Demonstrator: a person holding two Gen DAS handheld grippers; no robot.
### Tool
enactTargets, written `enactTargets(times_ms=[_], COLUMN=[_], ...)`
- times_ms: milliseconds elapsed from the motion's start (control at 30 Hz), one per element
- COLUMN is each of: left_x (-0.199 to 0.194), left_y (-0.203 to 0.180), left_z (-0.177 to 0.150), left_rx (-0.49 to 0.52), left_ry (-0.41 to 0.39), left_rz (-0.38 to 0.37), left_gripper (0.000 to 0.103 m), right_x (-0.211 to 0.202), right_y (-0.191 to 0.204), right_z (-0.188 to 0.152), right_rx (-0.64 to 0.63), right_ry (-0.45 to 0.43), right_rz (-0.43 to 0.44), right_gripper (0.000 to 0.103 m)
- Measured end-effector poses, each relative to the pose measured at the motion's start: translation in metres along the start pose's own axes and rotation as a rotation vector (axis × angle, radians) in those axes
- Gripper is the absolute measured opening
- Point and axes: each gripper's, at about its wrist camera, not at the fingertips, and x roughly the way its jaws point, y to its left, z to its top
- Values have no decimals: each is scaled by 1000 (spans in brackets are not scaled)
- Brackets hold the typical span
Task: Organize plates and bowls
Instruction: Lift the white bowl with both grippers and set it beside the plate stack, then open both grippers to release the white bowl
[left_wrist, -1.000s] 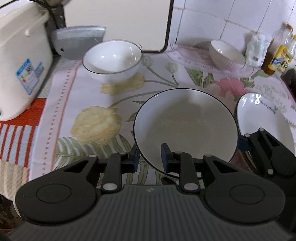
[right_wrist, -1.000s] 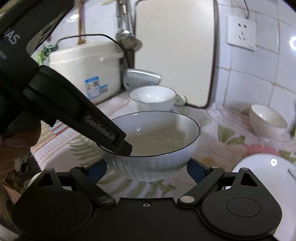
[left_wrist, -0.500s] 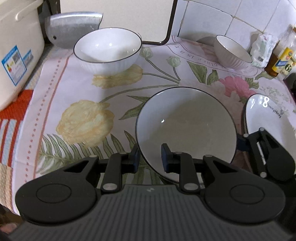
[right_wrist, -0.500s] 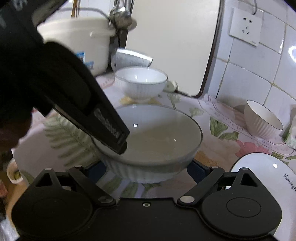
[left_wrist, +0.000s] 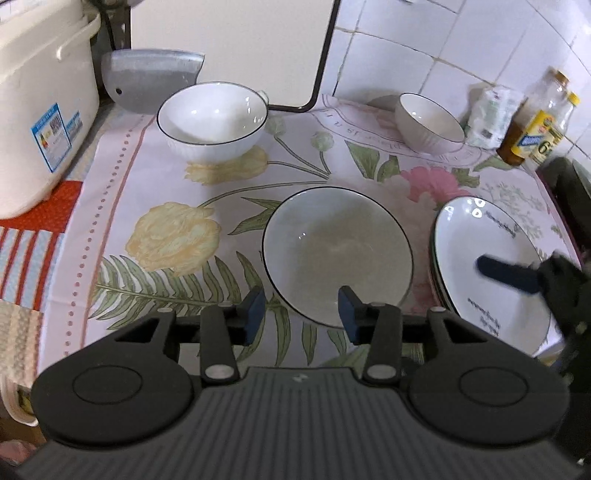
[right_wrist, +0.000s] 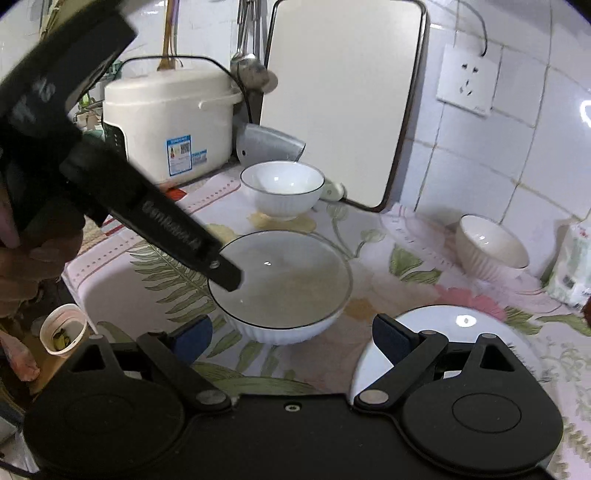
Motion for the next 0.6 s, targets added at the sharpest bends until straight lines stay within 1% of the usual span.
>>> enactTargets(times_ms=[67, 200, 367, 467, 567, 600], left_x=[-9, -29, -51, -63, -73, -76], left_y=[-4, -11, -15, -16, -19, -19], left_z=[-1, 0, 7, 12, 18, 20], left_rx=[14, 42, 63, 79, 102, 106], left_ry=[0, -14, -36, -45, -58, -64], left_rz=[-4, 7, 16, 21, 20, 17], left_gripper=[44, 49, 51, 53, 61, 62], right_x=[-13, -37, -58, -65, -68, -70], right_y=[-12, -38, -66, -76, -81, -81], right_z=[5, 15, 35, 49, 61, 66], right_rx=[45, 174, 303, 331, 312, 298], right_ry=[0, -3, -19, -25, -30, -35], right_rz=[20, 109, 195, 223, 242, 241], right_gripper=[95, 95, 95, 95, 95, 94])
